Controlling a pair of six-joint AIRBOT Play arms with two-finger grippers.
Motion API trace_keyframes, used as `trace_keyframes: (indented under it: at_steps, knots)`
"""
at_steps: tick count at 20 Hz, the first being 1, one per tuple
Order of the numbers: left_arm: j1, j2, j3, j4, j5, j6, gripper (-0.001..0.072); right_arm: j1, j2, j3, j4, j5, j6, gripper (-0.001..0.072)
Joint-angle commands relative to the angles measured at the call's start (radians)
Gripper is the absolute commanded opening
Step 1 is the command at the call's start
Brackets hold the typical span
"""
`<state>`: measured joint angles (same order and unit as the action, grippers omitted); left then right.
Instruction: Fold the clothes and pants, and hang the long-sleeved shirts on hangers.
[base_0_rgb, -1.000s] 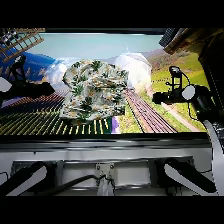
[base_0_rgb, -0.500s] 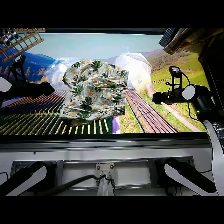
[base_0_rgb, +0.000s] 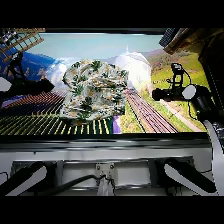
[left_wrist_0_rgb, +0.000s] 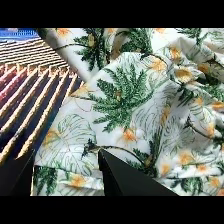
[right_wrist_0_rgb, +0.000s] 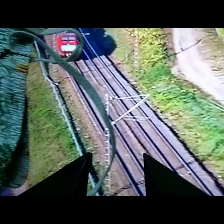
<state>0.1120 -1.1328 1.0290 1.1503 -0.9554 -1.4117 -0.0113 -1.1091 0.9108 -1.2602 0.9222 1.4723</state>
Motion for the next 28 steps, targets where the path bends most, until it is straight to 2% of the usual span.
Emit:
trace_keyframes:
  at_steps: [1,2,4,5,6,7,10,14,19,28]
  knots:
    - [0.0,0.004,-0.003,-0.012,-0.073,0.011,0.0181,0.017,0.006,-0.024,0.227,0.094,0.0,0.0394]
    - [-0.009,0.021,-0.017,-0.033,-0.07,0.04,0.017,0.05,0.024,-0.065,0.303,0.104,0.015,0.0395]
    - [-0.019,0.089,-0.064,-0.085,-0.047,0.067,0.0179,0.145,0.085,-0.186,0.394,0.031,0.122,0.0411]
    - [-0.018,0.124,-0.086,-0.101,-0.042,0.066,0.0179,0.201,0.108,-0.247,0.423,-0.024,0.182,0.0473]
    - [-0.018,0.157,-0.109,-0.107,-0.035,0.066,0.0193,0.249,0.113,-0.289,0.446,-0.074,0.209,0.058]
    - [-0.018,0.189,-0.13,-0.107,-0.028,0.066,0.0244,0.291,0.103,-0.313,0.454,-0.123,0.219,0.059]
    - [-0.018,0.236,-0.163,-0.105,-0.026,0.066,0.0245,0.361,0.03,-0.323,0.493,-0.255,0.246,0.059]
    - [-0.018,0.238,-0.166,-0.108,-0.025,0.065,0.0246,0.381,-0.075,-0.323,0.561,-0.317,0.246,0.0589]
    - [-0.018,0.238,-0.166,-0.108,-0.025,0.066,0.0245,0.385,-0.118,-0.323,0.616,-0.478,0.248,0.0585]
    - [-0.018,0.237,-0.167,-0.083,0.032,0.066,0.0245,0.405,-0.192,-0.309,0.661,-0.533,0.247,0.0572]
